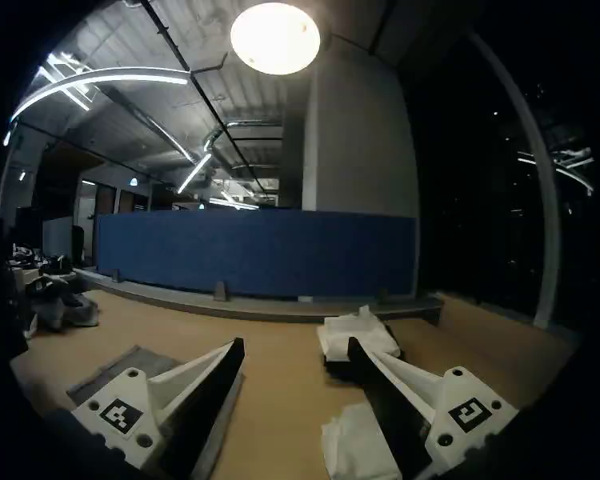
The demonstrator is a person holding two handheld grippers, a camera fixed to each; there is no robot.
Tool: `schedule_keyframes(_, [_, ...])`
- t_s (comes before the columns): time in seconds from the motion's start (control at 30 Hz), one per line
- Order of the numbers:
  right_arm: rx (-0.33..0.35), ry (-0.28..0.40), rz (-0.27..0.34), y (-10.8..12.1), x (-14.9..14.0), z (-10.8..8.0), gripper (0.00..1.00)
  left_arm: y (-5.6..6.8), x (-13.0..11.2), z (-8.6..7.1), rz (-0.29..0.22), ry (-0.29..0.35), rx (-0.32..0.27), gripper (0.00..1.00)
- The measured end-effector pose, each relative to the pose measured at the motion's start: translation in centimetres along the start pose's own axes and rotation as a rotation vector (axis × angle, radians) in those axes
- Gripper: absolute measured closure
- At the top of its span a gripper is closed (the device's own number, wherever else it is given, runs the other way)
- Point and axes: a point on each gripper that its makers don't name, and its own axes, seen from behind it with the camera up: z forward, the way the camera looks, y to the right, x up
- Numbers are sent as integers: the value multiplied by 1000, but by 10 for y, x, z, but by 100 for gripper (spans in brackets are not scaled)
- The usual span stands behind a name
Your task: Fold towel
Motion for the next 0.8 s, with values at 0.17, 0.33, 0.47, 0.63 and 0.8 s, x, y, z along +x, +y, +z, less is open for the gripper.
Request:
schedule_keyframes(0.17, [1,9,5,2,46,-3,0,5,42,1,-1,3,-9,5])
schedule_keyframes(0.33, [1,13,5,2,83,-6,0,11,80,2,-10,7,-16,5])
schedule_keyframes(0.47, [-3,11,8,4,103,-7,0,15,96,5,-11,3,-20,5])
schedule_keyframes(0.63, [-11,15,13,6,114,-6,0,17,103,9,-4,-4,-20,5])
schedule_keyframes(0.8, [-12,9,18,8,117,-6,0,21,105,11,-13,-16,-25,5])
